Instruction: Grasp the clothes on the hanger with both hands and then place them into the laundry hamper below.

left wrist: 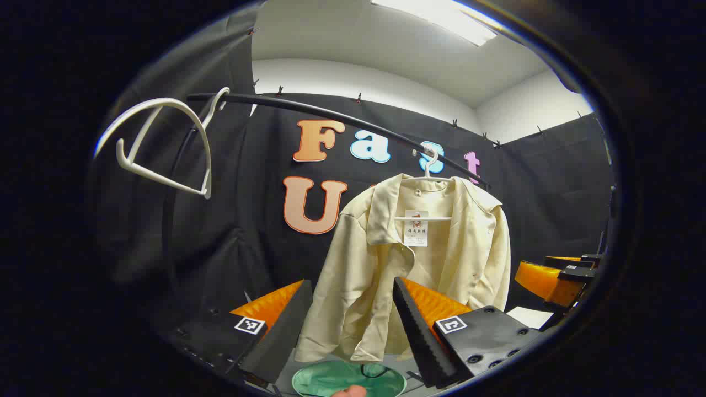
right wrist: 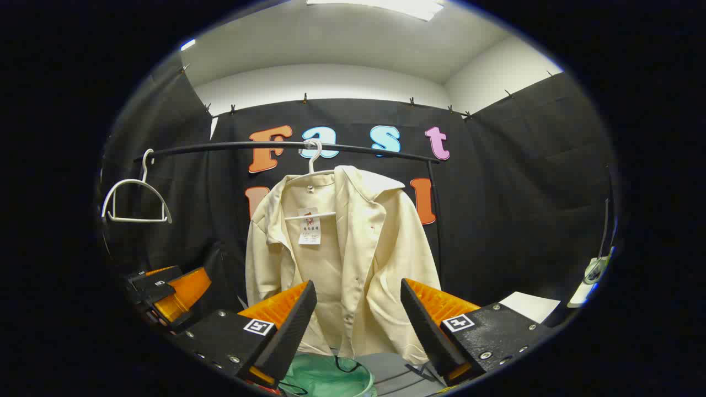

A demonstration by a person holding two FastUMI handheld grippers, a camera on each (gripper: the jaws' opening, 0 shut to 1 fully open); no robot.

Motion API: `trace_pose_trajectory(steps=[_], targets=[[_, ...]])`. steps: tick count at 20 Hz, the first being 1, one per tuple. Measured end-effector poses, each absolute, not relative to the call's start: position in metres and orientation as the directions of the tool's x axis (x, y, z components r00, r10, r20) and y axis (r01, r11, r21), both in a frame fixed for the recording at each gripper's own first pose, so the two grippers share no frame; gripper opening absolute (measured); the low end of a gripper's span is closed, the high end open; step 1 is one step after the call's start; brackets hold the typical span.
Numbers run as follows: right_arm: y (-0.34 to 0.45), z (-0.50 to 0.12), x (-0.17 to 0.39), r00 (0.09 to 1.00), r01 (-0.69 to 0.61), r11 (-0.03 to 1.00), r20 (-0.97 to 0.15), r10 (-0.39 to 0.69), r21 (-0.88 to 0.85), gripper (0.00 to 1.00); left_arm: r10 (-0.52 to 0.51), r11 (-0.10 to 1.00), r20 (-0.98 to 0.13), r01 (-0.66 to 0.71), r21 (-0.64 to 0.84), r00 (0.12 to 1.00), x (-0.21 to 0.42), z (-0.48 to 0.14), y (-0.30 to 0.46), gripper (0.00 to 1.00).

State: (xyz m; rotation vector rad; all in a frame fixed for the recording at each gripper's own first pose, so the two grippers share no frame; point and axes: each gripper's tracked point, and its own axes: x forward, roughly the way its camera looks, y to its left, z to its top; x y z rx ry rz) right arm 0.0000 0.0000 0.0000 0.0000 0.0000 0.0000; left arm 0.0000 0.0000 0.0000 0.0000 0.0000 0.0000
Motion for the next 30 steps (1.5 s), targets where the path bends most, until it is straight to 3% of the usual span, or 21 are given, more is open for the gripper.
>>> trace_pose_trajectory(steps=[1,10,11,22,27,30], targets=[[0.001,0.0,0.0,1.0,0.0,1.0,0.003,0.0,-0.005,0.95,-0.004,1.0,0.003,0.004,-0.003,1.0,0.0,0.001,-0.001,1.0],[0.002,0.007,-0.009,0.999,-0.002,1.0,0.037,0.003,-0.022,0.95,-0.015,1.0,0.016,0.015,-0.013,1.0,0.0,0.004,-0.004,1.0],[0.001,0.008,-0.009,0.999,-0.001,1.0,0.039,0.002,-0.024,0.95,-0.016,1.0,0.015,0.016,-0.012,1.0,0.001,0.004,-0.004,0.96],[-0.002,0.002,-0.004,1.0,0.0,1.0,0.014,0.001,-0.019,0.95,0.003,1.0,0.009,-0.003,-0.003,1.0,-0.004,0.004,0.001,1.0],[0.009,-0.009,0.054,0.999,-0.043,0.999,-0.006,0.043,-0.029,0.95,0.011,1.0,0.012,-0.011,0.0,1.0,-0.003,0.003,0.005,0.96],[0.008,-0.034,0.126,0.998,-0.044,0.999,-0.04,0.043,-0.026,0.95,0.025,1.0,0.008,-0.024,-0.007,1.0,-0.002,0.002,0.011,1.0]])
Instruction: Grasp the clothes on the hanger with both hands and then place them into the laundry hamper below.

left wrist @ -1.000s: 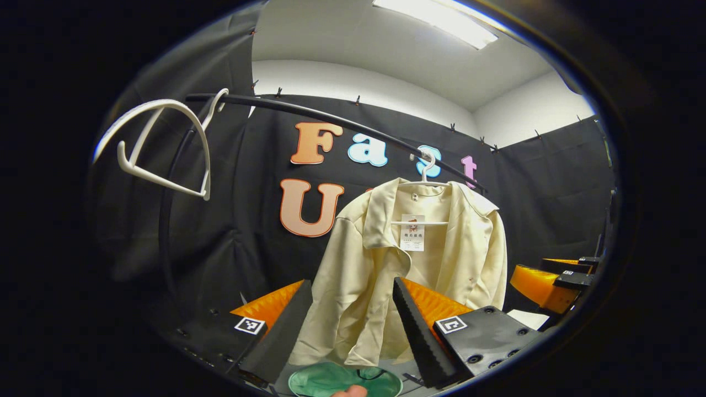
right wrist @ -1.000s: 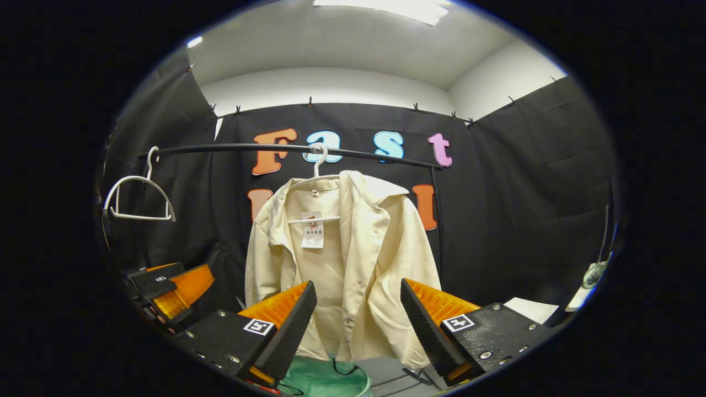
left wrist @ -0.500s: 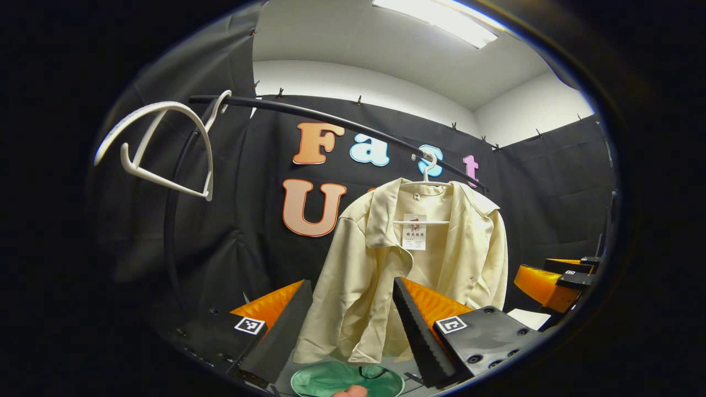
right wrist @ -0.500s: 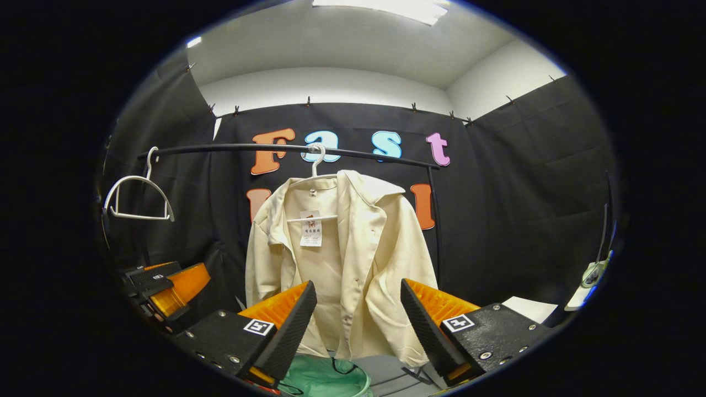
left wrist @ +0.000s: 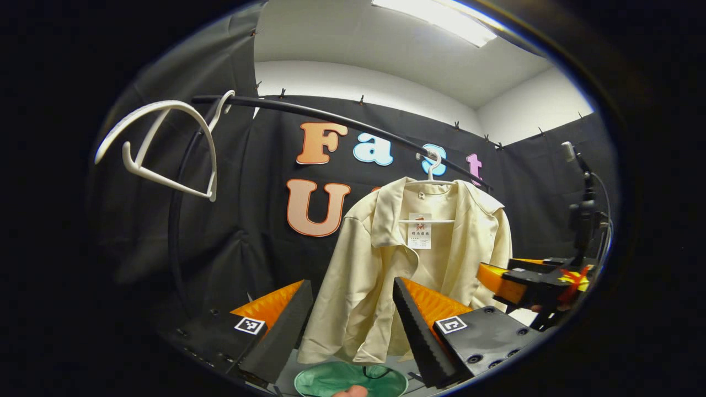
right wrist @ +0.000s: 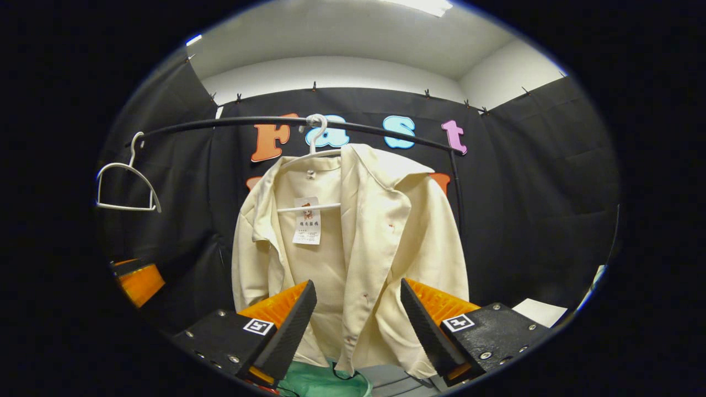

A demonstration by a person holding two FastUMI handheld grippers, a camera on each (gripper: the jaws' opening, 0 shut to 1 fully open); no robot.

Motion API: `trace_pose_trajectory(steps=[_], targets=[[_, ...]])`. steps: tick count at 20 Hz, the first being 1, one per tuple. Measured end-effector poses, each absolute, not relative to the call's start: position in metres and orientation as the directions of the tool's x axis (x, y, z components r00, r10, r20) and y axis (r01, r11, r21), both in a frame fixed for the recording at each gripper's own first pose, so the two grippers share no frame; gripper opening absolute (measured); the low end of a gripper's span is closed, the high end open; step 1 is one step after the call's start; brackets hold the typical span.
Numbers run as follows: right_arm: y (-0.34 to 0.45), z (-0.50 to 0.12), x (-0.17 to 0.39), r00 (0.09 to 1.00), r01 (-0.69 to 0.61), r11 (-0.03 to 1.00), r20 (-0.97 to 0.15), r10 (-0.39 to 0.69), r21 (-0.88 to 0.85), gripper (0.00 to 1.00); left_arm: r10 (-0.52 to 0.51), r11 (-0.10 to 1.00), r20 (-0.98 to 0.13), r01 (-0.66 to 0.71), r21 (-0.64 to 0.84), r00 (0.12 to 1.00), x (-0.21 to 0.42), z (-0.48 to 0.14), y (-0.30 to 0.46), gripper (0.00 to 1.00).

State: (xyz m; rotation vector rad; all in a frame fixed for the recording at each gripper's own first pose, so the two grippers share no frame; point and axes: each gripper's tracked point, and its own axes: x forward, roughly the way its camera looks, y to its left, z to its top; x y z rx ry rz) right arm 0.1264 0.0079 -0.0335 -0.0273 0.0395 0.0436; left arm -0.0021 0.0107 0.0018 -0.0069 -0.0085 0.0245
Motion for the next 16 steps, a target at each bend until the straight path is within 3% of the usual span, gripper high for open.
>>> trace_pose_trajectory(steps=[3,6,9,10,13,14,16], targets=[[0.001,-0.048,0.177,0.996,0.026,0.999,-0.09,-0.029,-0.031,0.95,0.044,0.999,0.012,-0.044,-0.009,0.999,-0.002,0.002,0.019,1.0],[-0.002,-0.043,0.194,0.991,0.076,0.997,-0.104,-0.079,-0.034,0.95,0.051,0.999,0.014,-0.051,-0.008,0.999,-0.001,0.002,0.024,0.96],[-0.009,-0.049,0.214,0.987,0.093,0.993,-0.122,-0.101,-0.07,0.95,0.045,0.999,0.017,-0.045,-0.001,0.999,0.002,0.002,0.026,1.0],[-0.011,-0.046,0.216,0.988,0.093,0.994,-0.117,-0.1,-0.064,0.82,0.037,0.999,0.02,-0.037,0.0,0.999,0.005,0.002,0.025,1.0],[-0.025,-0.035,0.204,0.99,0.094,0.993,-0.102,-0.101,-0.073,0.17,-0.019,1.0,0.014,0.019,-0.015,1.0,0.025,-0.006,0.009,0.96],[-0.026,-0.03,0.195,0.992,0.071,0.994,-0.099,-0.079,-0.077,0.07,-0.048,0.999,0.007,0.048,-0.023,0.999,0.036,-0.01,0.001,0.96],[-0.022,-0.015,0.179,0.997,0.026,0.995,-0.071,-0.032,-0.092,0.07,-0.111,0.993,-0.001,0.111,-0.041,0.994,0.058,-0.017,-0.021,0.96]])
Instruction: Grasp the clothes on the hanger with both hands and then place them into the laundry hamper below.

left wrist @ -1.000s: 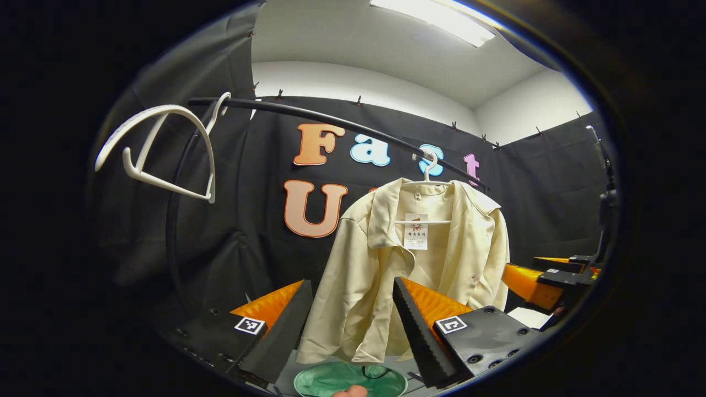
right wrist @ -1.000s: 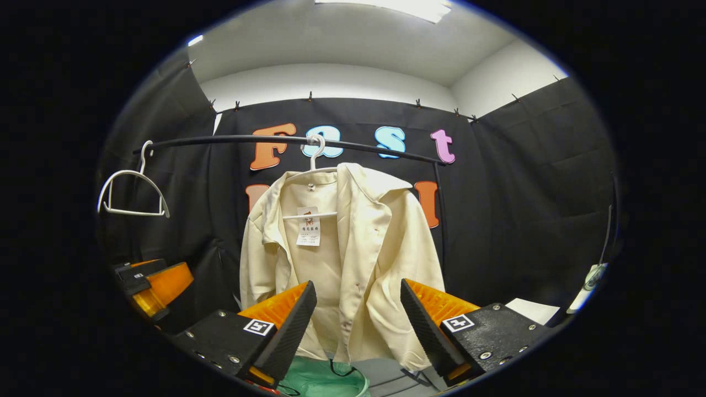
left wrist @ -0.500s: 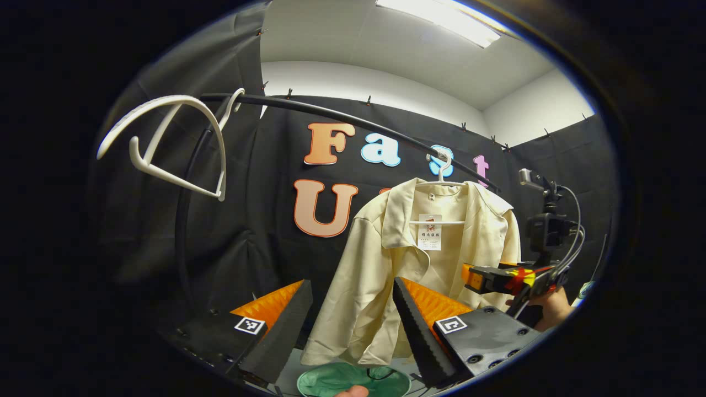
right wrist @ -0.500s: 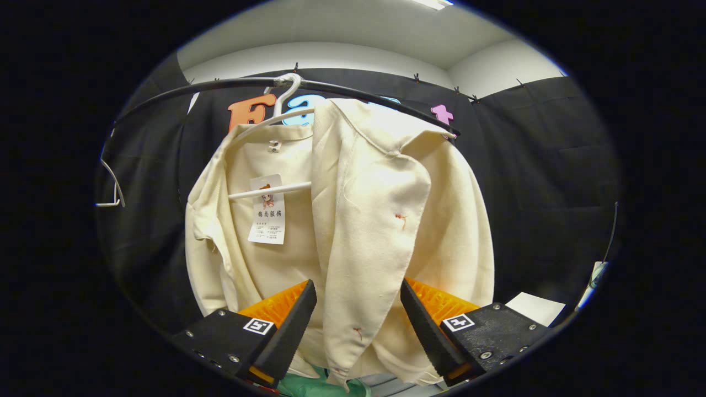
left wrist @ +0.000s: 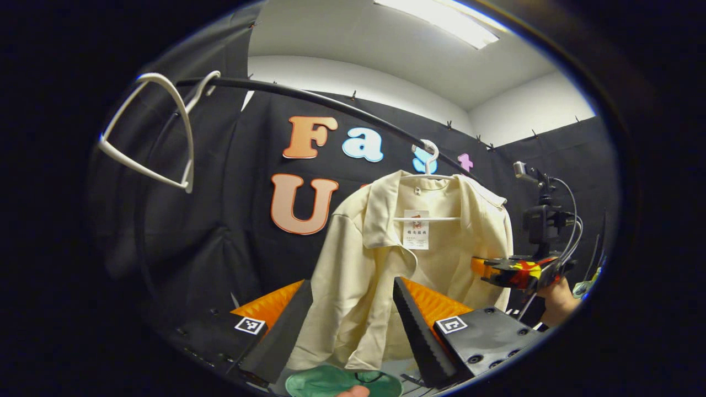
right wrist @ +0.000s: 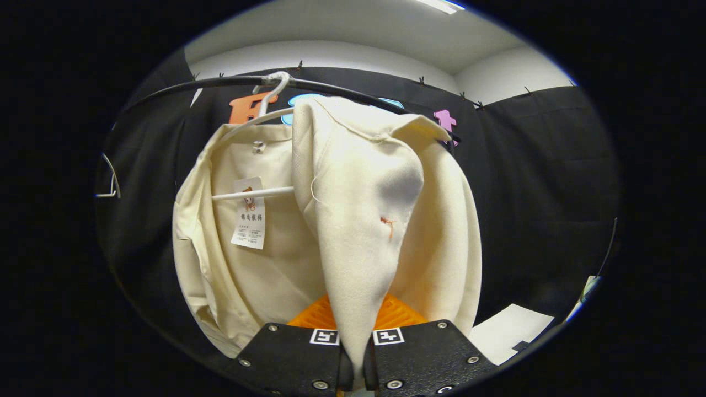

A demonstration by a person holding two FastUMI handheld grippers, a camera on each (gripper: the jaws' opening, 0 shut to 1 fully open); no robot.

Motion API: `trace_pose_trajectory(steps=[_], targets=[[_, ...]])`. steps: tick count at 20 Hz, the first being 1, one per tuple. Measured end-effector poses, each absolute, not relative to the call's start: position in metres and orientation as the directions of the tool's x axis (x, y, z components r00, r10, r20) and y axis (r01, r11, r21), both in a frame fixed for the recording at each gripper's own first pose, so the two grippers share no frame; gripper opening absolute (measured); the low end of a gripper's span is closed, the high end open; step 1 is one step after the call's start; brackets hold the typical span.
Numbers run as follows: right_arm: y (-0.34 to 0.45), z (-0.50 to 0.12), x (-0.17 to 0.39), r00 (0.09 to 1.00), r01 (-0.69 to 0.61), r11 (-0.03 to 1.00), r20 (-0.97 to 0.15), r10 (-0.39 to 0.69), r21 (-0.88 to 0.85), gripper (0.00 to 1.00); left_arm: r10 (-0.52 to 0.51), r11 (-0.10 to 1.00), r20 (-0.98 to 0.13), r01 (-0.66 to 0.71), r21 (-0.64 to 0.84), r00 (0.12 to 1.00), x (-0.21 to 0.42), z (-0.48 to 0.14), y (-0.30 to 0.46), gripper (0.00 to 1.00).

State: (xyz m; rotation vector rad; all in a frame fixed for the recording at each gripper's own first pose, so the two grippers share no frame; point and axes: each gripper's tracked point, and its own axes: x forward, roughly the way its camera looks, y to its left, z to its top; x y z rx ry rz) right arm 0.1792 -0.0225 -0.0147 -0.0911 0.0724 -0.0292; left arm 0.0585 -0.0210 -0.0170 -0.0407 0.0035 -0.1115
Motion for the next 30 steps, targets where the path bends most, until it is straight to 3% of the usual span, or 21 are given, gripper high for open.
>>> trace_pose_trajectory(steps=[3,4,7,8,11,13,14,17,19,21,24,25,30], targets=[[-0.019,0.014,0.16,1.0,-0.011,0.989,-0.006,0.01,-0.146,0.07,-0.187,0.98,-0.011,0.185,-0.075,0.982,0.092,-0.033,-0.056,0.97],[-0.019,0.023,0.152,1.0,-0.018,0.986,0.014,0.02,-0.164,0.07,-0.198,0.977,-0.014,0.196,-0.082,0.98,0.106,-0.039,-0.066,1.0],[-0.014,0.034,0.139,0.998,-0.042,0.983,0.037,0.049,-0.18,0.07,-0.201,0.978,-0.018,0.2,-0.059,0.979,0.144,-0.062,-0.085,0.96],[-0.011,0.034,0.138,0.997,-0.057,0.984,0.033,0.063,-0.17,0.07,-0.184,0.982,-0.016,0.183,-0.036,0.983,0.157,-0.069,-0.085,1.0],[-0.011,0.031,0.137,0.996,-0.076,0.985,0.022,0.081,-0.152,0.07,-0.075,0.995,0.015,0.074,0.071,0.997,0.198,-0.082,-0.073,0.92],[-0.012,0.03,0.136,0.996,-0.084,0.984,0.021,0.088,-0.155,0.07,-0.019,0.988,0.021,0.016,0.154,1.0,0.216,-0.09,-0.061,1.0],[-0.013,0.029,0.135,0.996,-0.084,0.984,0.019,0.088,-0.158,0.07,-0.015,0.983,0.013,0.013,0.182,1.0,0.224,-0.095,-0.057,0.98],[-0.016,0.021,0.133,0.996,-0.084,0.985,0.013,0.087,-0.15,0.07,0.054,0.975,0.01,-0.055,0.214,0.999,0.224,-0.095,-0.028,0.22],[-0.023,0.017,0.129,0.997,-0.08,0.988,0.011,0.082,-0.135,0.07,0.079,0.974,0.021,-0.082,0.209,0.997,0.214,-0.084,-0.01,0.19],[-0.032,0.018,0.13,0.997,-0.07,0.99,0.027,0.074,-0.124,0.07,0.167,0.949,0.068,-0.179,0.258,0.984,0.202,-0.064,0.016,0.19],[-0.05,0.025,0.13,0.997,-0.027,0.99,0.072,0.038,-0.14,0.06,0.289,0.865,0.199,-0.344,0.365,0.937,0.178,-0.027,0.06,0.16],[-0.056,0.031,0.127,0.995,-0.011,0.99,0.092,0.024,-0.138,0.06,0.301,0.84,0.244,-0.377,0.39,0.922,0.17,-0.014,0.066,0.19],[-0.095,0.094,0.113,0.974,0.087,0.982,0.22,-0.049,-0.168,0.06,0.321,0.712,0.385,-0.488,0.505,0.865,0.161,0.045,0.094,0.19]])
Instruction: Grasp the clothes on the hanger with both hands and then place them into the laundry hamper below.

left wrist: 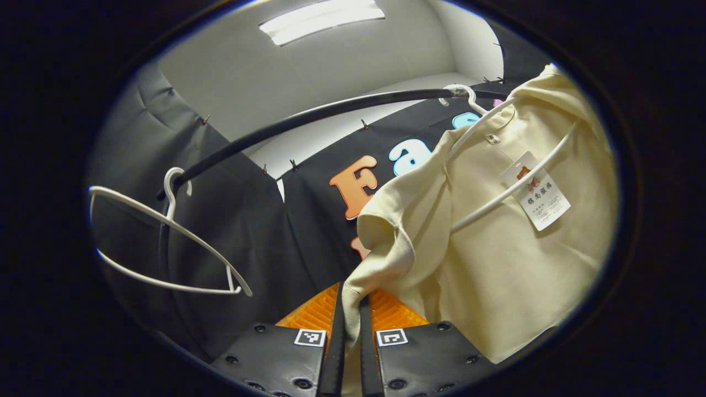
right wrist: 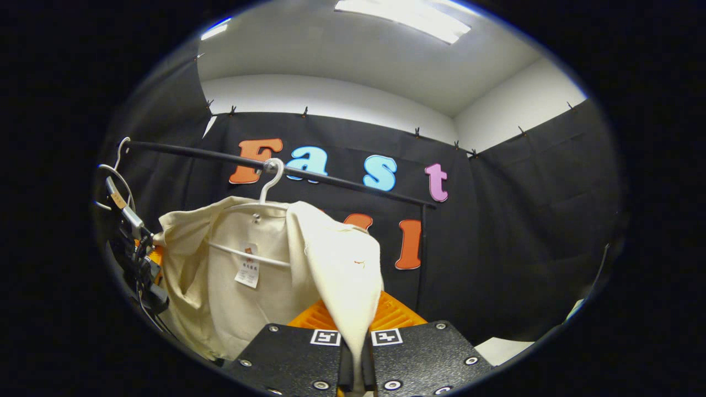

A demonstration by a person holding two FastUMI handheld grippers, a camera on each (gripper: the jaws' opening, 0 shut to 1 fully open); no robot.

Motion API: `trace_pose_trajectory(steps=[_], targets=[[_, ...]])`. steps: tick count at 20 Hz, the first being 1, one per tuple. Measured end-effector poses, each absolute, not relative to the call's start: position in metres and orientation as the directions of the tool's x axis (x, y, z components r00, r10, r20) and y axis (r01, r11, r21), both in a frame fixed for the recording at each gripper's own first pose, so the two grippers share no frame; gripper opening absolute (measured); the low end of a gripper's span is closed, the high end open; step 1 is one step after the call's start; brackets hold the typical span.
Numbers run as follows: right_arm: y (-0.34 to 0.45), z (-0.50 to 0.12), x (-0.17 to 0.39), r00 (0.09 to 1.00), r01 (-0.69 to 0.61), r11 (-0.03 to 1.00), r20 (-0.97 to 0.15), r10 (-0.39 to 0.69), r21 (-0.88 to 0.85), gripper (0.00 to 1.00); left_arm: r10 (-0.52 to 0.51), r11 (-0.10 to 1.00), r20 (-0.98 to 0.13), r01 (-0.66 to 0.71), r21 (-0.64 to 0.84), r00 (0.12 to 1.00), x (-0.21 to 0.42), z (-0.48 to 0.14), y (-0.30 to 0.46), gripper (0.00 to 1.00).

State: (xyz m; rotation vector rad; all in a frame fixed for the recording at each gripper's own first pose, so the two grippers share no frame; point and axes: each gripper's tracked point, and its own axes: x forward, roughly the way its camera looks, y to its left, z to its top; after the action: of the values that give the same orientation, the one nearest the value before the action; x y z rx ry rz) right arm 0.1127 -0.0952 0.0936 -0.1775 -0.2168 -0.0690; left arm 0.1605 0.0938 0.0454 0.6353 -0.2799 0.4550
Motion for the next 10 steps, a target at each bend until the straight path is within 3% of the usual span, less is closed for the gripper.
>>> trace_pose_trajectory(steps=[3,4,5,10], targets=[[-0.131,0.135,0.116,0.949,0.17,0.968,0.295,-0.11,-0.187,0.05,0.34,0.669,0.438,-0.541,0.509,0.832,0.181,0.081,0.12,0.19],[-0.138,0.145,0.121,0.946,0.18,0.966,0.302,-0.119,-0.184,0.1,0.334,0.663,0.456,-0.549,0.508,0.825,0.188,0.09,0.125,0.19],[-0.145,0.152,0.127,0.945,0.188,0.965,0.301,-0.128,-0.181,0.06,0.325,0.659,0.467,-0.551,0.511,0.822,0.198,0.098,0.127,0.19],[-0.163,0.208,0.161,0.933,0.181,0.962,0.345,-0.101,-0.206,0.06,0.303,0.662,0.486,-0.547,0.511,0.82,0.243,0.123,0.132,0.19]])
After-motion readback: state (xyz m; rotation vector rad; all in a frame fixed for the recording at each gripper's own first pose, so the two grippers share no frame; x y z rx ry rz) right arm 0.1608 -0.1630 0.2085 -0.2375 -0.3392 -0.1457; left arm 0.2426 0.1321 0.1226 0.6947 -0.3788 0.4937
